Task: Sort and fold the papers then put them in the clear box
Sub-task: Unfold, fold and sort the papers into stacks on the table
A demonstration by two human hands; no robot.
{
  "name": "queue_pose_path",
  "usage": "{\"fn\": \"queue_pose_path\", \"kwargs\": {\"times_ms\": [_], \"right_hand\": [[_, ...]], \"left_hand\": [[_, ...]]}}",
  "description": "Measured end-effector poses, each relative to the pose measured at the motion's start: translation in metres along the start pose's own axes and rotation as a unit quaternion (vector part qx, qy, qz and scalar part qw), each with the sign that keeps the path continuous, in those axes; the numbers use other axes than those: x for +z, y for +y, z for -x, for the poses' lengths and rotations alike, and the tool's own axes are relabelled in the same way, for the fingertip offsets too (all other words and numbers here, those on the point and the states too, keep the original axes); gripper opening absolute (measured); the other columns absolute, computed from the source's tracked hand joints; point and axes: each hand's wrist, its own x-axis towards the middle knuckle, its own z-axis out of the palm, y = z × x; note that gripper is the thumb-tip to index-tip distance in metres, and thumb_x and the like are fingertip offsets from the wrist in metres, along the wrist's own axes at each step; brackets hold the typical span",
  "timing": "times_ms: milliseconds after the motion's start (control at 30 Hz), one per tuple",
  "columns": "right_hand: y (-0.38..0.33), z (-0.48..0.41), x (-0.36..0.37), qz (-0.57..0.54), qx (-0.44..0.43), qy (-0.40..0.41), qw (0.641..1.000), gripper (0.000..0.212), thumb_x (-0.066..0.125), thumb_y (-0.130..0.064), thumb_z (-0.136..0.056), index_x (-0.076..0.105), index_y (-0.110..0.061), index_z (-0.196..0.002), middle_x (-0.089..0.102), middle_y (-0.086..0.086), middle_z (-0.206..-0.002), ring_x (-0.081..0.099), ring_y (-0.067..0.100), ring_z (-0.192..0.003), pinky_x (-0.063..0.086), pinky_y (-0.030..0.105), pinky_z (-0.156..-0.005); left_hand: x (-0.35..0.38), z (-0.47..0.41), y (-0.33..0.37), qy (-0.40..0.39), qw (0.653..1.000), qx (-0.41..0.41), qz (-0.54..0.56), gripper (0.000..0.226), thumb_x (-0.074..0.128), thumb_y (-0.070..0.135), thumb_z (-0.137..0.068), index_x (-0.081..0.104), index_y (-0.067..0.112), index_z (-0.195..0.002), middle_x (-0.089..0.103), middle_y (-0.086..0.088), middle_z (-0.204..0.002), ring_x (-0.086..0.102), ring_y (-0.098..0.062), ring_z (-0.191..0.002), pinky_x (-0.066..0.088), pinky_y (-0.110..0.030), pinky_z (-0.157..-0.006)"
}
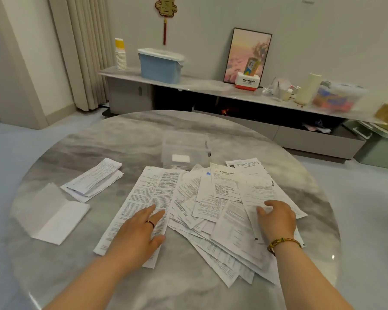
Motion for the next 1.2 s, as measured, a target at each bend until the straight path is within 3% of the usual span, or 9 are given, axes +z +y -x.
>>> {"fn": "queue_pose_path", "kwargs": {"times_ms": [267,400,500,767,833,933,1000,1100,1200], "right_hand": [[0.030,-0.023,-0.013,0.036,0.100,-0.035,0.994,0.061,0.055,-0.032,-0.088,0.033,-0.009,-0.139,0.040,0.013,-0.142,0.034,0.033,-0.130,0.033,0.041,-0.106],[0.028,-0.024,-0.012,0.026,0.108,-0.045,0.993,0.061,0.058,-0.027,-0.086,0.032,-0.012,-0.139,0.039,0.014,-0.140,0.035,0.034,-0.128,0.030,0.041,-0.106],[0.030,-0.023,-0.013,-0.027,0.129,-0.043,0.990,0.057,0.058,-0.021,-0.086,0.034,-0.011,-0.137,0.046,0.015,-0.134,0.044,0.035,-0.121,0.029,0.040,-0.104],[0.027,-0.024,-0.015,-0.154,0.159,-0.038,0.974,0.028,0.056,-0.004,-0.084,0.061,-0.001,-0.112,0.061,0.018,-0.116,0.054,0.035,-0.107,0.032,0.048,-0.106],[0.023,-0.024,-0.017,-0.185,0.154,-0.044,0.970,0.023,0.053,-0.004,-0.085,0.064,-0.005,-0.104,0.063,0.015,-0.106,0.055,0.032,-0.097,0.039,0.044,-0.101],[0.014,-0.025,-0.022,-0.210,0.108,-0.047,0.971,0.023,0.049,-0.001,-0.085,0.053,-0.013,-0.065,0.048,0.009,-0.066,0.043,0.024,-0.070,0.041,0.035,-0.070],[0.007,-0.022,-0.024,-0.212,0.077,-0.047,0.973,0.022,0.049,-0.002,-0.085,0.055,-0.009,-0.065,0.046,0.007,-0.064,0.039,0.022,-0.063,0.037,0.030,-0.062],[-0.010,-0.008,-0.032,-0.266,0.034,-0.072,0.961,0.016,0.051,-0.005,-0.088,0.063,0.001,-0.077,0.056,0.011,-0.072,0.048,0.023,-0.068,0.045,0.032,-0.065],[-0.028,0.011,-0.038,-0.354,-0.001,-0.136,0.925,0.020,0.051,-0.004,-0.090,0.065,-0.011,-0.077,0.063,0.008,-0.073,0.056,0.024,-0.067,0.050,0.034,-0.067]], "left_hand": [[0.013,-0.009,0.004,-0.074,0.995,-0.023,-0.068,0.085,0.003,0.066,-0.071,0.000,0.028,-0.147,-0.010,0.007,-0.156,-0.009,-0.012,-0.144,-0.005,-0.028,-0.116],[0.013,-0.010,0.009,-0.067,0.994,-0.029,-0.079,0.061,0.023,0.050,-0.096,-0.001,0.027,-0.147,-0.010,0.006,-0.156,-0.009,-0.013,-0.144,-0.004,-0.028,-0.116],[0.013,-0.010,0.011,-0.067,0.994,-0.030,-0.083,0.067,0.008,0.057,-0.088,-0.001,0.027,-0.147,-0.010,0.007,-0.156,-0.008,-0.013,-0.144,-0.004,-0.028,-0.116],[0.011,-0.007,0.014,-0.064,0.996,-0.032,-0.061,0.060,0.027,0.048,-0.097,0.000,0.028,-0.147,-0.009,0.008,-0.156,-0.008,-0.012,-0.144,-0.003,-0.027,-0.116],[0.010,-0.007,0.014,-0.062,0.996,-0.036,-0.047,0.060,0.028,0.048,-0.096,0.002,0.028,-0.147,-0.007,0.008,-0.156,-0.007,-0.012,-0.144,-0.003,-0.027,-0.116],[0.005,-0.008,0.016,-0.041,0.998,-0.036,-0.014,0.059,0.030,0.047,-0.096,0.006,0.029,-0.147,-0.003,0.009,-0.156,-0.004,-0.010,-0.144,-0.001,-0.026,-0.116],[-0.001,-0.008,0.017,-0.013,0.999,-0.033,0.021,0.057,0.033,0.046,-0.096,0.012,0.029,-0.146,0.001,0.011,-0.155,0.000,-0.009,-0.144,0.001,-0.024,-0.115],[-0.013,-0.003,0.022,0.033,0.993,-0.026,0.112,0.052,0.040,0.040,-0.094,0.025,0.027,-0.143,0.019,0.010,-0.153,0.015,-0.007,-0.141,0.010,-0.020,-0.113],[-0.023,0.005,0.030,0.062,0.966,-0.038,0.246,0.046,0.047,0.032,-0.093,0.037,0.024,-0.137,0.036,0.010,-0.144,0.030,-0.006,-0.135,0.021,-0.014,-0.103]]}}
